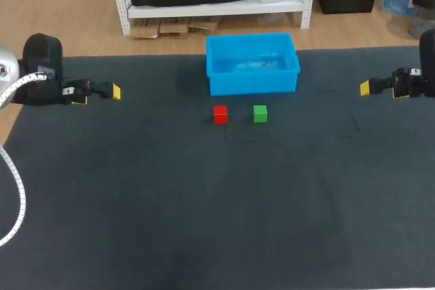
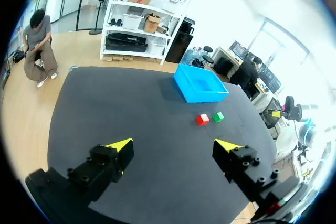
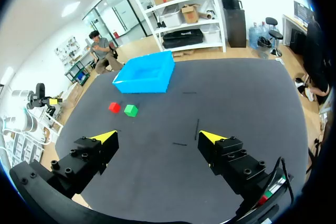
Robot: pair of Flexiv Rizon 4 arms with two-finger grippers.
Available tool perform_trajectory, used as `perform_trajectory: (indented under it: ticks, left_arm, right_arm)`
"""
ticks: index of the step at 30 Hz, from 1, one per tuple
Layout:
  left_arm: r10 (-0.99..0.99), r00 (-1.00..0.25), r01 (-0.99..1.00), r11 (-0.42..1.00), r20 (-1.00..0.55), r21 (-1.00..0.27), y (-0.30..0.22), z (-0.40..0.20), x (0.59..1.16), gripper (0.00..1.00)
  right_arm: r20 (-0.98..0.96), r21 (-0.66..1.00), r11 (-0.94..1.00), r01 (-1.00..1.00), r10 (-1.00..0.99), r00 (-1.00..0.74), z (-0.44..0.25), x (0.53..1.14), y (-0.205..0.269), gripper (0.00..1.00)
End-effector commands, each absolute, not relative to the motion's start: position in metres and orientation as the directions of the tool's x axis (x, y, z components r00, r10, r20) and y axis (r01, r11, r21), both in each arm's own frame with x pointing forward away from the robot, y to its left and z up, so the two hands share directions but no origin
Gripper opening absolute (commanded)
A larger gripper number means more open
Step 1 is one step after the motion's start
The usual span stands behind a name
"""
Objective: Use the left arm to pick the red cube and place it into the blue plastic box first, then use the right arm to grasp the green cube and put it into the same blue plastic box after the first action is fully finished.
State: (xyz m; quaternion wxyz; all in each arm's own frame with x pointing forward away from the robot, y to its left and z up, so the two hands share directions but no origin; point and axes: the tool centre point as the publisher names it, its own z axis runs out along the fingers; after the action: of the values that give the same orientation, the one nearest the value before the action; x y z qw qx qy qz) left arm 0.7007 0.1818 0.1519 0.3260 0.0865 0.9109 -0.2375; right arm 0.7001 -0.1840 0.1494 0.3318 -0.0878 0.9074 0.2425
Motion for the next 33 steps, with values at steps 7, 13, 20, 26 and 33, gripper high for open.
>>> perform_trajectory:
  ticks: [7, 13, 20, 26, 33]
  left_arm:
    - [0.002, -0.770, 0.316, 0.870, -0.638, -0.379, 0.1830, 0.1509, 0.7008, 1.00]
    - [0.002, -0.770, 0.316, 0.870, -0.638, -0.379, 0.1830, 0.1509, 0.7008, 1.00]
    - [0.002, -0.770, 0.317, 0.869, -0.638, -0.380, 0.1827, 0.1514, 0.7006, 1.00]
    - [0.004, -0.769, 0.316, 0.871, -0.639, -0.376, 0.1821, 0.1543, 0.7004, 1.00]
    - [0.005, -0.774, 0.311, 0.874, -0.633, -0.373, 0.1786, 0.1573, 0.7002, 1.00]
  right_arm:
    - [-0.644, 0.382, 0.867, -0.321, 0.001, -0.765, 0.1493, 0.7003, -0.1841, 1.00]
    - [-0.644, 0.382, 0.867, -0.321, 0.001, -0.765, 0.1493, 0.7003, -0.1841, 1.00]
    - [-0.644, 0.382, 0.867, -0.321, 0.001, -0.765, 0.1493, 0.7003, -0.1841, 1.00]
    - [-0.644, 0.382, 0.867, -0.321, 0.001, -0.765, 0.1493, 0.7003, -0.1841, 1.00]
    - [-0.644, 0.382, 0.867, -0.321, 0.001, -0.765, 0.1493, 0.7003, -0.1841, 1.00]
